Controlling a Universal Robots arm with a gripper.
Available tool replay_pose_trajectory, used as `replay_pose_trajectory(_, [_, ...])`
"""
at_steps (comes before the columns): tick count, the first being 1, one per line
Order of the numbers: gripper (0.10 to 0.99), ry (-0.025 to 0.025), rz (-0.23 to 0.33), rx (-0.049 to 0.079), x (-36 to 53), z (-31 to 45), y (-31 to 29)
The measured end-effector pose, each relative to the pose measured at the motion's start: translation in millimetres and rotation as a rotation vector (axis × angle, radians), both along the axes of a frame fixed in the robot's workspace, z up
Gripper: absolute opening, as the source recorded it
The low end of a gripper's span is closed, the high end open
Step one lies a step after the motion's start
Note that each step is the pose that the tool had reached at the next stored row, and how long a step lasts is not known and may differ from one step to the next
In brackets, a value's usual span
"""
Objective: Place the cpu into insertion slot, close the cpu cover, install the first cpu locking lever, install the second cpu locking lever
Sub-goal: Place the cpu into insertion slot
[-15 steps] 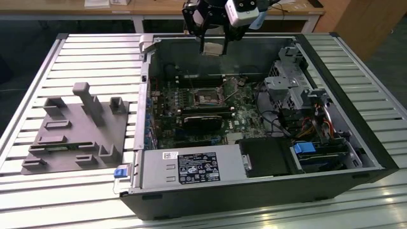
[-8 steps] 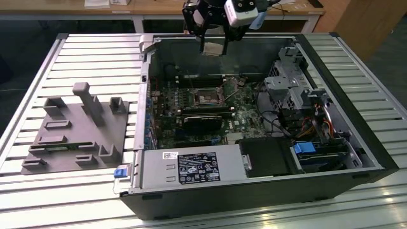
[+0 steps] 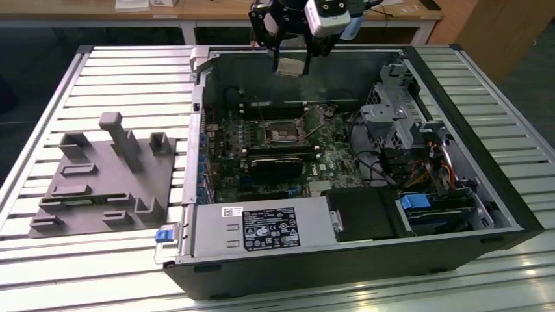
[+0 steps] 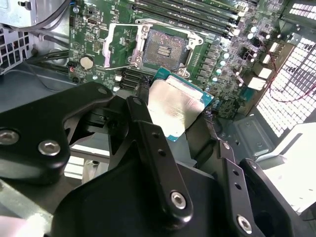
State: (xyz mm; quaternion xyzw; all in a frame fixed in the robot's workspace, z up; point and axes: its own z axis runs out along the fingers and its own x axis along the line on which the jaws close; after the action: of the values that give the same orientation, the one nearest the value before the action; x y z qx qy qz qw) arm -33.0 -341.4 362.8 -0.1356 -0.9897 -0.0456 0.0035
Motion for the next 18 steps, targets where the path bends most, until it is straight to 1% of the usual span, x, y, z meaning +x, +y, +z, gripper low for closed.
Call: replay_pose_trajectory(18, [0.545, 0.0000, -0.062, 0.000, 0.0, -0.2, 0.0])
